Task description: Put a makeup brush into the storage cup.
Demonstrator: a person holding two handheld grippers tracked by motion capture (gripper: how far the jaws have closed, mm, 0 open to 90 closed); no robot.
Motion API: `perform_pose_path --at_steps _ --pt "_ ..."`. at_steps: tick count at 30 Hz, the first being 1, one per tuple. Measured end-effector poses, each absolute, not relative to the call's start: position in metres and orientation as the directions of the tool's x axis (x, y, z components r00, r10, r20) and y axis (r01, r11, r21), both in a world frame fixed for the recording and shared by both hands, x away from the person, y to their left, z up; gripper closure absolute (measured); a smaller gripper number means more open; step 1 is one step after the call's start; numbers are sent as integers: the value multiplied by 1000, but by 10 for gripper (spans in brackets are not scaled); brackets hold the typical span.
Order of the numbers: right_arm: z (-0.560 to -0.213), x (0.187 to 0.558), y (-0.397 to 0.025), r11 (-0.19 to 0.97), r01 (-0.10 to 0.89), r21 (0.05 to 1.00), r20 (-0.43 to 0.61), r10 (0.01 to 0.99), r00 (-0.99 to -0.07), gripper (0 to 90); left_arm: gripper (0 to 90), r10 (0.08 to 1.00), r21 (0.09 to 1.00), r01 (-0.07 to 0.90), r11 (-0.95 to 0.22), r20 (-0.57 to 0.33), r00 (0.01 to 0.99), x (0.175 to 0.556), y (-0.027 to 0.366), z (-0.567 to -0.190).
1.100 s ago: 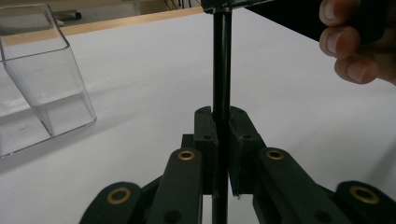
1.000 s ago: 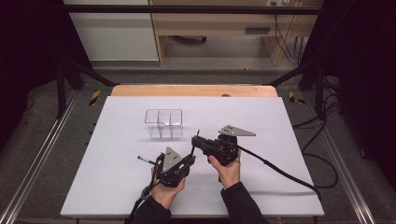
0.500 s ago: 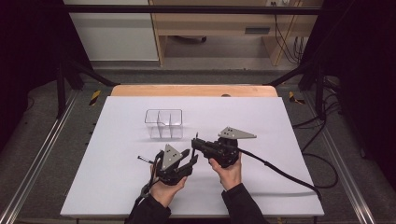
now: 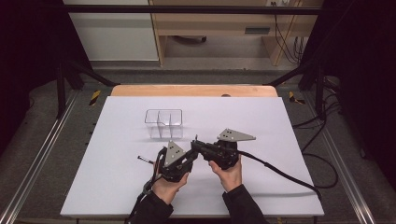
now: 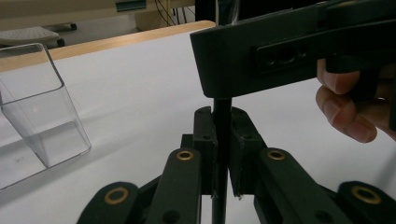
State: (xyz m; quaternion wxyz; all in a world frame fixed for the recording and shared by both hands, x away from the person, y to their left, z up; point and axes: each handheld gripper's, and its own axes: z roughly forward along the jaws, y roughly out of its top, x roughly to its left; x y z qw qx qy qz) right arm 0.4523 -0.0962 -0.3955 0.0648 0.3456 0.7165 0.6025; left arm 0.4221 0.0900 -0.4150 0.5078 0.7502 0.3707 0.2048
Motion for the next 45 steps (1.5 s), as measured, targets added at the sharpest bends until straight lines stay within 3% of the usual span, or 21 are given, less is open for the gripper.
perform_pose_path --at_steps 3,16,26,34,45 --pt "-395 452 -97 40 414 910 317 576 -753 828 826 769 914 348 -208 -67 635 423 90 -415" --pt "-382 443 -111 67 334 940 218 634 -742 461 826 802 920 347 -184 -63 594 431 117 -408" --pt "-388 443 -140 105 339 935 157 735 -660 180 826 813 938 326 -121 -95 575 441 149 -388" --pt "-396 442 -157 148 361 921 117 778 -618 91 825 818 946 302 -115 -81 569 452 164 -370" --pt "-405 439 -179 156 392 906 105 816 -568 61 826 832 957 266 -114 -55 553 474 179 -344"
